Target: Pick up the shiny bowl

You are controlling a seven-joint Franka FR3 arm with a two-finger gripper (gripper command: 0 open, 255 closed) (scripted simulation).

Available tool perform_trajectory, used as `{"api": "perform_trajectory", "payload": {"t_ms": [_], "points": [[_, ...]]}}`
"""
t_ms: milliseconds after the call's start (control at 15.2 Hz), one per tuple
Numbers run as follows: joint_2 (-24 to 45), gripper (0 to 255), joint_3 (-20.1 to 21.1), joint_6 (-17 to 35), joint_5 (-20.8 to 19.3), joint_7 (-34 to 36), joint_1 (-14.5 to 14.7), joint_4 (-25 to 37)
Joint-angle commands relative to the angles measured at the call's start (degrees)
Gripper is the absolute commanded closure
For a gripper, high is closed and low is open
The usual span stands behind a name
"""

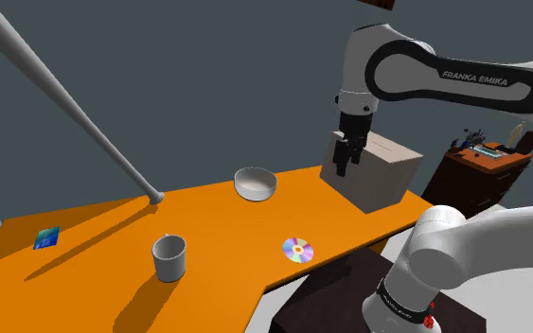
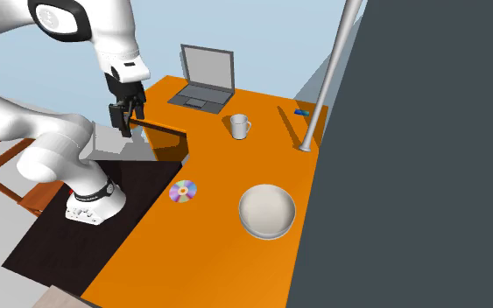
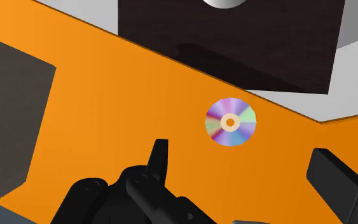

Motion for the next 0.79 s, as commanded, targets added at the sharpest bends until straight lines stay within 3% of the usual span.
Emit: {"api": "perform_trajectory", "payload": {"t_ms": [0, 726], "points": [[0.0, 0, 0.0, 0.0, 0.0, 0.0, 0.0, 0.0], [21.05, 0, 0.64, 19.74, -0.75, 2.21, -0.93, 2.36]]}}
